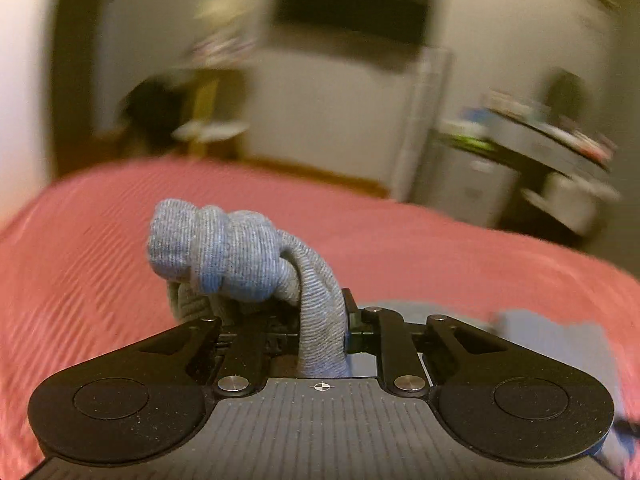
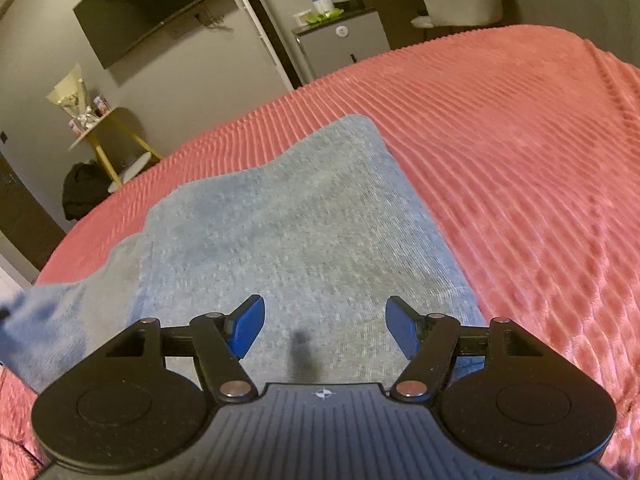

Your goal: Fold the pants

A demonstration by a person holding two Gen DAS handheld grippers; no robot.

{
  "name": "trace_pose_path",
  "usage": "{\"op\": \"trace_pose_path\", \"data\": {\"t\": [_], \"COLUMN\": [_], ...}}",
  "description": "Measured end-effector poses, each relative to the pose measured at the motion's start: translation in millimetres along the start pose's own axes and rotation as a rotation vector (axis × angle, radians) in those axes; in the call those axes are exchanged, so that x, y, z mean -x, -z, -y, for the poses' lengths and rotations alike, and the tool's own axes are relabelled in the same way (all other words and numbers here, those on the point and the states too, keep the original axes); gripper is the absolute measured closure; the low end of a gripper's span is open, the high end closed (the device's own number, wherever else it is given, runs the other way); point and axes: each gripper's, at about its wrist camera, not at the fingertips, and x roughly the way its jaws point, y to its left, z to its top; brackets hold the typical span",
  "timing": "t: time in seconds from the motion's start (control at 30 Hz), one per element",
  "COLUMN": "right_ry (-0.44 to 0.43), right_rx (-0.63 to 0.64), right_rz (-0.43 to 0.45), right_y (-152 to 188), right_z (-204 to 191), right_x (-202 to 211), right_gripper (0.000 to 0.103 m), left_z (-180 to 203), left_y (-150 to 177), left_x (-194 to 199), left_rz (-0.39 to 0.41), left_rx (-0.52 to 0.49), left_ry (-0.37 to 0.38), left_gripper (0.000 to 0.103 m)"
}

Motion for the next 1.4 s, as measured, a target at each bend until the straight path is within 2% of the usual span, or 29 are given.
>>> {"op": "trace_pose_path", "data": {"t": [0.03, 0.13, 0.17, 0.23, 0.3, 0.33, 0.4, 0.47, 0.5, 0.63, 0.7, 0.73, 0.83, 0.9, 1.0, 1.03, 1.07, 1.1, 1.17, 1.23, 1.3, 1.37, 1.4], "right_ry": [-0.003, -0.014, -0.022, -0.032, -0.038, -0.043, -0.063, -0.100, -0.115, -0.200, -0.261, -0.276, -0.245, -0.279, -0.310, -0.323, -0.302, -0.281, -0.279, -0.274, -0.264, -0.237, -0.222], "right_rx": [-0.006, -0.030, -0.037, -0.045, -0.048, -0.048, -0.048, -0.053, -0.063, -0.187, -0.267, -0.293, -0.416, -0.512, -0.534, -0.525, -0.512, -0.494, -0.459, -0.442, -0.432, -0.397, -0.363], "right_rz": [0.004, 0.017, 0.022, 0.027, 0.031, 0.029, 0.025, 0.005, -0.016, -0.117, -0.192, -0.210, -0.222, -0.236, -0.259, -0.264, -0.260, -0.246, -0.222, -0.209, -0.223, -0.237, -0.232], "right_y": [0, 0, -1, -1, -2, -3, -2, -2, -1, -4, -7, -8, -10, -9, -12, -13, -13, -13, -11, -8, -9, -18, -22], "right_z": [2, 7, 8, 9, 9, 9, 10, 11, 11, 16, 15, 13, 15, 18, 10, 5, 1, -2, -7, -9, -15, -23, -29], "right_x": [2, 6, 8, 12, 16, 18, 23, 24, 22, -1, -21, -29, -53, -68, -80, -82, -83, -83, -82, -83, -85, -84, -81], "right_gripper": [0.035, 0.035, 0.035, 0.035, 0.035, 0.035, 0.035, 0.035, 0.034, 0.030, 0.021, 0.019, 0.013, 0.004, 0.004, 0.005, 0.012, 0.029, 0.038, 0.038, 0.028, 0.025, 0.036], "left_z": [30, 102, 122, 157, 172, 176, 169, 144, 129, 64, 44, 34, 19, 22, 20, 21, 20, 20, 17, 9, 9, 9, 10], "left_y": [-2, 3, 8, 26, 42, 51, 61, 68, 71, 78, 84, 89, 93, 94, 100, 100, 102, 102, 104, 109, 107, 106, 106], "left_x": [5, 7, 4, -6, -13, -14, -9, 0, 5, 8, 9, 10, 6, -5, -10, -12, -10, -10, -11, -6, -11, -10, -9], "left_rz": [0.018, 0.010, -0.012, -0.116, -0.206, -0.240, -0.255, -0.262, -0.262, -0.241, -0.225, -0.226, -0.239, -0.270, -0.322, -0.328, -0.329, -0.328, -0.330, -0.341, -0.355, -0.362, -0.359], "left_rx": [-0.091, -0.254, -0.277, -0.276, -0.244, -0.238, -0.218, -0.145, -0.092, 0.075, 0.098, 0.149, 0.304, 0.292, 0.260, 0.255, 0.253, 0.254, 0.275, 0.293, 0.299, 0.296, 0.295], "left_ry": [0.048, 0.168, 0.199, 0.281, 0.338, 0.336, 0.328, 0.297, 0.253, -0.023, -0.125, -0.157, -0.085, -0.086, -0.057, -0.047, -0.044, -0.042, -0.035, -0.032, -0.025, -0.018, -0.015], "left_gripper": [0.085, 0.082, 0.079, 0.059, 0.046, 0.047, 0.042, 0.035, 0.033, 0.032, 0.032, 0.032, 0.031, 0.031, 0.033, 0.033, 0.033, 0.033, 0.033, 0.034, 0.034, 0.034, 0.034]}}
